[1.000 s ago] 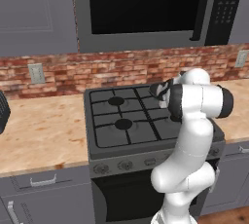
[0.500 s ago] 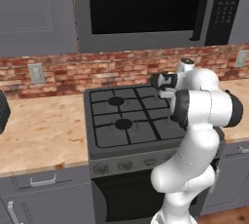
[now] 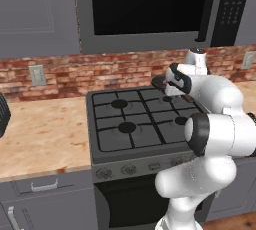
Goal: Pick up the pan with the steak in it and place it on the dining table. Then place the steak on the plate.
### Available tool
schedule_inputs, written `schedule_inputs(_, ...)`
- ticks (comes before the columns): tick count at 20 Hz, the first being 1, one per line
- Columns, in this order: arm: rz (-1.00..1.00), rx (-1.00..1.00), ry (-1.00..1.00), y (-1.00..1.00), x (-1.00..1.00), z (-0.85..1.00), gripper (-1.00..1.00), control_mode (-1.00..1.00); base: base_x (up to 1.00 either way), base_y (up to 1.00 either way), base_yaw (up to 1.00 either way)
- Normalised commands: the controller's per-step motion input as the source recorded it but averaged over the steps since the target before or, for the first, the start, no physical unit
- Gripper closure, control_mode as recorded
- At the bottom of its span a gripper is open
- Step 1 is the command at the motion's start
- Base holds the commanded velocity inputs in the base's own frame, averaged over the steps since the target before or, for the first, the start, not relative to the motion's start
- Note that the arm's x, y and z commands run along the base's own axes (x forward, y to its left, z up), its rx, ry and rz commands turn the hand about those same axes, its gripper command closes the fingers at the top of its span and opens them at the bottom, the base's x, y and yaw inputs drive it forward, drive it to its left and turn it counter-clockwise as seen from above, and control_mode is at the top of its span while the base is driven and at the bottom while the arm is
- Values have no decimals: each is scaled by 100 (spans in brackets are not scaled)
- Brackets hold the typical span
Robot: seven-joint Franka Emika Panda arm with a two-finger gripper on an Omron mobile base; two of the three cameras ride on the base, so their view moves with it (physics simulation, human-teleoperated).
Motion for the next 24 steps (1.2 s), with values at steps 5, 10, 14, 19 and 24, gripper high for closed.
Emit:
schedule_inputs(5,10,0,6,29,-92,44,100,-100,0,0,0)
schedule_inputs(10,12,0,4,30,-97,30,100,-100,0,0,0)
schedule_inputs(14,12,0,4,28,-97,25,100,-100,0,0,0)
schedule_inputs(19,13,-1,8,27,-91,39,100,-100,0,0,0)
schedule_inputs(24,14,-2,7,27,-90,39,100,-100,0,0,0)
